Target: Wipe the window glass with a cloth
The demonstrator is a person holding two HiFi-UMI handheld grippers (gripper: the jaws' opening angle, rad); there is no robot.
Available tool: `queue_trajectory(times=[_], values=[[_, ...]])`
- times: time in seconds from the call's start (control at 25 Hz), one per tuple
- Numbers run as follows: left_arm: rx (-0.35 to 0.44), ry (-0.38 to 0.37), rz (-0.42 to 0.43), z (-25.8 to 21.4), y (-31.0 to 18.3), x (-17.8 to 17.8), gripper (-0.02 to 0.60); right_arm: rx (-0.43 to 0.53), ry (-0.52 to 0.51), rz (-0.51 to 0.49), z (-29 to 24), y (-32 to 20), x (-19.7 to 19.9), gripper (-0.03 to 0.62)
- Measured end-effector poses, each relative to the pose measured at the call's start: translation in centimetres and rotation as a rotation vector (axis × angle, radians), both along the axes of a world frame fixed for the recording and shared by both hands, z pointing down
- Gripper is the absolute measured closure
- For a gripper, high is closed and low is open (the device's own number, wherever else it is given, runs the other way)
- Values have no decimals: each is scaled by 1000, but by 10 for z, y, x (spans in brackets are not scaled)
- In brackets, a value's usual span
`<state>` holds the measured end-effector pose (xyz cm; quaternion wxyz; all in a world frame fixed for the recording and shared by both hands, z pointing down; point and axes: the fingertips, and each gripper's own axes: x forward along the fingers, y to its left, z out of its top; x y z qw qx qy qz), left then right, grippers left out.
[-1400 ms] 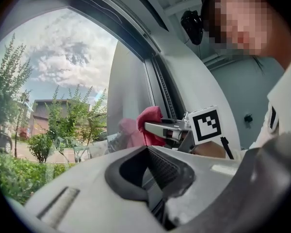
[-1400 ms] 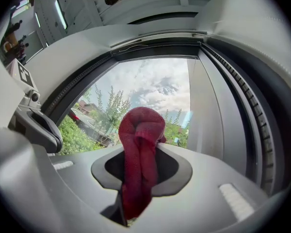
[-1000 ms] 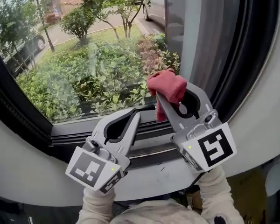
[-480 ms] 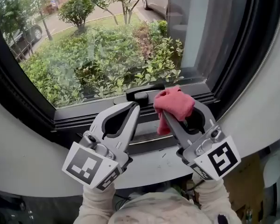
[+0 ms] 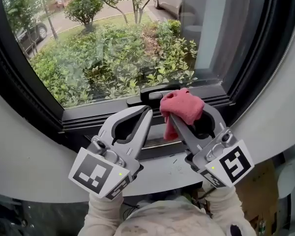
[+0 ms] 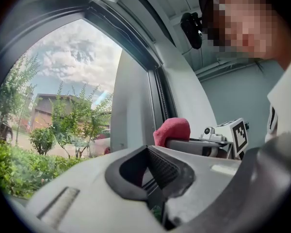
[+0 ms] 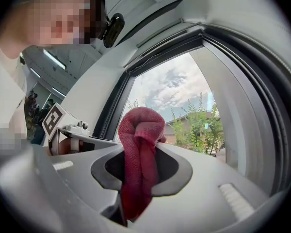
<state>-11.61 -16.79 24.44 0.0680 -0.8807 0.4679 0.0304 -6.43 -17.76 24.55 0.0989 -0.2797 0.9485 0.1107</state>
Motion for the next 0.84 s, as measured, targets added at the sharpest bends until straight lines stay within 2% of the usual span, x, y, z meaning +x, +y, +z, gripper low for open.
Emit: queue_trajectory(times=[0.84], values=[[-8,10,-10,4,13,9,581,-21,18,-61,6,12,-4,476]])
